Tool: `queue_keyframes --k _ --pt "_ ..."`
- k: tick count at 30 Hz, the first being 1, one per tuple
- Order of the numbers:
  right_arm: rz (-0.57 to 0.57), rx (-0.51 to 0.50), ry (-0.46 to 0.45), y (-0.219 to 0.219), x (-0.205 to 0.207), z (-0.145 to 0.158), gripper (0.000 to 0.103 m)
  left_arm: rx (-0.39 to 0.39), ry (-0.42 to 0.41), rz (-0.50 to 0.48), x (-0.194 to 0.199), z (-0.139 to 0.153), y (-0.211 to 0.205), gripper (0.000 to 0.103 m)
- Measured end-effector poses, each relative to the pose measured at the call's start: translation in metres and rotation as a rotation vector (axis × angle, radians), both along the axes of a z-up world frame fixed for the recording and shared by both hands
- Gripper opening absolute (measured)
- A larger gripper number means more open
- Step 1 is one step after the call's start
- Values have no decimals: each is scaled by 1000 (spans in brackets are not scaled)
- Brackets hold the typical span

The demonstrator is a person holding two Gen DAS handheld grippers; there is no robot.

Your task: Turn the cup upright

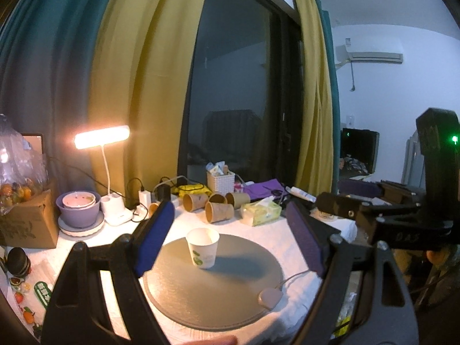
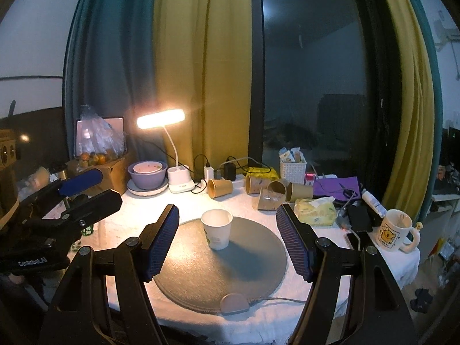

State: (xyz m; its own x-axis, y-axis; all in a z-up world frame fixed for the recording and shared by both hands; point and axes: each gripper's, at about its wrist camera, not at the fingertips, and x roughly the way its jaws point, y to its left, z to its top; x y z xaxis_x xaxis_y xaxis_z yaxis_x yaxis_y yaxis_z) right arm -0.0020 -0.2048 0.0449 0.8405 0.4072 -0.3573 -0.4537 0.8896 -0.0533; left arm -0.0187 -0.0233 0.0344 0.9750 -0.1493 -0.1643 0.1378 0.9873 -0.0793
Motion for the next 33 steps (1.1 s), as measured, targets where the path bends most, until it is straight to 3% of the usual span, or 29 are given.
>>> queue_keyframes --k 33 --pt "15 -4 44 7 7 -8 73 -17 13 37 1 -7 9 82"
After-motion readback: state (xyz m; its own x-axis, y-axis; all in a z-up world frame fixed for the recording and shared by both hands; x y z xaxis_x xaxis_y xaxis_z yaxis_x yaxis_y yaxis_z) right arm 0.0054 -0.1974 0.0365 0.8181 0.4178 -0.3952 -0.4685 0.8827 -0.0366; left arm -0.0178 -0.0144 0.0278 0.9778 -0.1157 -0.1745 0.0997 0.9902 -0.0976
